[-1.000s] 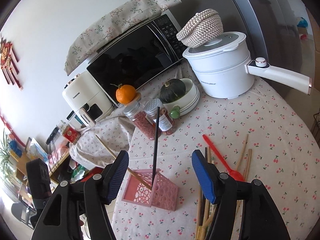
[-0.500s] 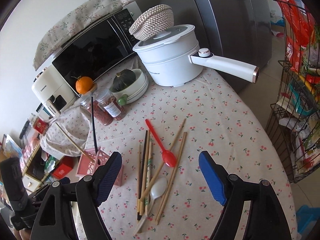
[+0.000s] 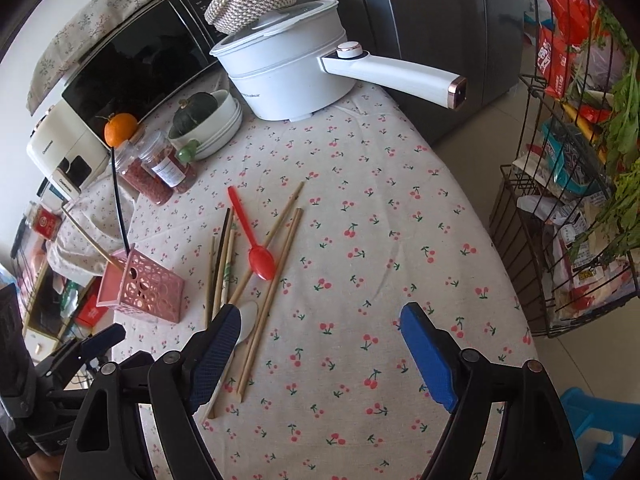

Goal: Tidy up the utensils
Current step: 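Move the left gripper back over the utensil pile, then close the left gripper on another wooden chopstick and lift it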

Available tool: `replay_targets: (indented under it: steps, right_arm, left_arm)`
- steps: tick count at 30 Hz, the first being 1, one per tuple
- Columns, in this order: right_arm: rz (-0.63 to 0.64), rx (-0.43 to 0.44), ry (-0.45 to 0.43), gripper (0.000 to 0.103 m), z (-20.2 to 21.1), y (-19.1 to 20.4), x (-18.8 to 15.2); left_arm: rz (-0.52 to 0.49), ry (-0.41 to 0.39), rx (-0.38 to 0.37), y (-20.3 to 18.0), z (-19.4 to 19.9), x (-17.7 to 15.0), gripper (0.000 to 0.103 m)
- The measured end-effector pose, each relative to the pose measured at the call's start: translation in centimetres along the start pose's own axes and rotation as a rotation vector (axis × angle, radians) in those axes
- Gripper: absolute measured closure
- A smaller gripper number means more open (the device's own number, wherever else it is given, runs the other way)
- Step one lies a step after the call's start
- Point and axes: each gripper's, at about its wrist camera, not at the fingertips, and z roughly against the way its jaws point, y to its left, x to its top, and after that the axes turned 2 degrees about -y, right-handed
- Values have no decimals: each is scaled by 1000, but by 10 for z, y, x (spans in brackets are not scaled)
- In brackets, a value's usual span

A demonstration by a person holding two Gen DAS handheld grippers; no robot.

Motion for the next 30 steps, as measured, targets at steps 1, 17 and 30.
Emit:
replay_targets:
  steps: [1, 17, 30]
  right_arm:
    - [-15, 2, 3, 20, 0, -5, 0]
    - [-109, 23, 44, 20, -8, -30, 12]
    - [-168, 28, 65, 20, -11, -51, 21]
  left_arm:
    - [-1, 4, 4, -2, -4, 2, 23]
    - [-53, 66, 26, -38, -92, 84, 86]
    - [-120, 192, 132, -48, -177, 111, 91]
